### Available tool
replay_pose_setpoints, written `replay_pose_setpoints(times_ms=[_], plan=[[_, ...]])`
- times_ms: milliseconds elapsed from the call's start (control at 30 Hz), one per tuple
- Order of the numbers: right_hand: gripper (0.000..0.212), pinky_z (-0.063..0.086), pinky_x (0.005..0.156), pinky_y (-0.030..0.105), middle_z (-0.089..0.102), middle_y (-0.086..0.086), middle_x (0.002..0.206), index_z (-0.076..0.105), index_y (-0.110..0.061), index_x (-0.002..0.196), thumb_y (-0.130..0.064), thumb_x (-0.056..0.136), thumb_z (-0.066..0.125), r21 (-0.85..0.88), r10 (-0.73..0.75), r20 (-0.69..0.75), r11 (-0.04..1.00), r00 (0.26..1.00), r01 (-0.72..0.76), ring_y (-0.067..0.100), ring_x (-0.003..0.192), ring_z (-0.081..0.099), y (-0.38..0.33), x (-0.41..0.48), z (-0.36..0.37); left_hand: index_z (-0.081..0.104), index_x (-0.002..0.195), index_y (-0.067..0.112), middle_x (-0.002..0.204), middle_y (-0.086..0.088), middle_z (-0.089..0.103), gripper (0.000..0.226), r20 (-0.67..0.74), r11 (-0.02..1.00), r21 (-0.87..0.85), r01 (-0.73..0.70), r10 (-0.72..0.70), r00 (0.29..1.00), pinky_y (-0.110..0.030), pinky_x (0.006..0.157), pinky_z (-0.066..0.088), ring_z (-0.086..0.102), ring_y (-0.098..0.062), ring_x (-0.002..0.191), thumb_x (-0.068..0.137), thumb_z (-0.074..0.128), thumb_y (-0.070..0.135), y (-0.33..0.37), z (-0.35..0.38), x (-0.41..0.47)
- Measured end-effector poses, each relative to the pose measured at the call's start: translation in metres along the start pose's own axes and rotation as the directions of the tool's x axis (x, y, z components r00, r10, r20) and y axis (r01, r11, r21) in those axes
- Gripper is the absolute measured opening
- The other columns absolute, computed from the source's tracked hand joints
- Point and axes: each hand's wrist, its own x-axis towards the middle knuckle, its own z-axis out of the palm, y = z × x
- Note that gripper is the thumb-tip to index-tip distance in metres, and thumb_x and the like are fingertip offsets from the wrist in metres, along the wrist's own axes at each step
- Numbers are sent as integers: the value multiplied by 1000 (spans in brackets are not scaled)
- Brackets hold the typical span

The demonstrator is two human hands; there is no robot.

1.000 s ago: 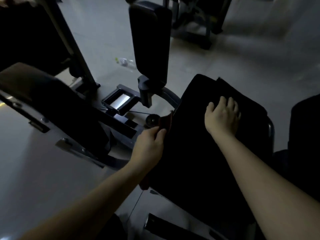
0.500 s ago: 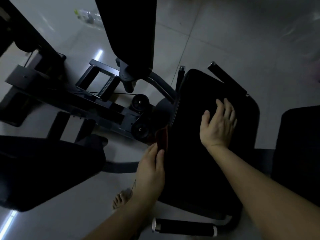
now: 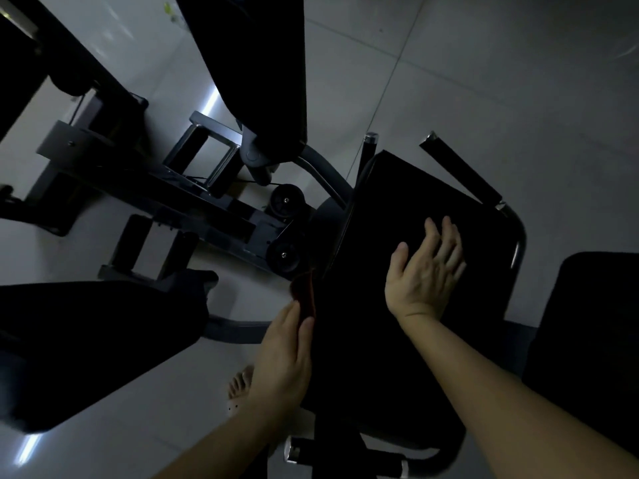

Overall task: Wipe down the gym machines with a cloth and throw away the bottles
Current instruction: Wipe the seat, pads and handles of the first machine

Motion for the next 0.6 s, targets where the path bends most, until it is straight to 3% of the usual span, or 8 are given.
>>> replay_pose_setpoints(times_ms=[100,200,300,400,500,600], plan=[[59,25,113,50,28,12,159,38,-14,146,-40,93,42,8,-19,-12,1000,1000,19,29,147,24,1,-1,1,58,108,27,100,13,58,23,-49,998,53,-41,44,998,-26,78,43,58,-6,93,111,36,32,22,19,54],[60,24,113,49,29,14,158,40,-12,145,-40,92,41,33,-24,-21,999,999,25,31,147,25,2,1,2,59,110,19,98,11,53,25,-122,981,188,-52,76,990,-26,74,34,50,-6,86,111,36,31,51,36,115],[61,25,113,50,28,14,158,39,-12,145,-41,92,41,31,-34,7,999,999,34,31,147,24,2,0,-1,58,127,17,110,10,53,32,-112,972,231,-50,77,991,-20,76,32,52,-8,103,110,36,34,58,35,114],[58,27,111,53,32,14,154,42,-14,141,-43,92,49,22,-77,110,997,991,75,33,144,27,9,7,-15,52,140,20,128,14,54,40,-42,971,218,-97,109,993,-13,95,40,51,1,115,110,34,40,30,15,55],[42,36,101,52,45,12,137,52,-16,126,-34,88,59,88,-161,136,985,978,150,35,127,41,23,41,-33,56,126,21,115,10,60,45,-19,961,275,-18,24,1000,-36,90,49,59,-8,103,106,28,50,9,9,24],[45,37,102,53,44,11,145,50,-13,132,-32,92,52,62,-307,120,951,944,301,34,127,41,29,72,-32,56,109,20,100,8,59,43,-54,959,284,10,6,999,-42,82,47,57,-12,91,106,26,51,13,14,35]])
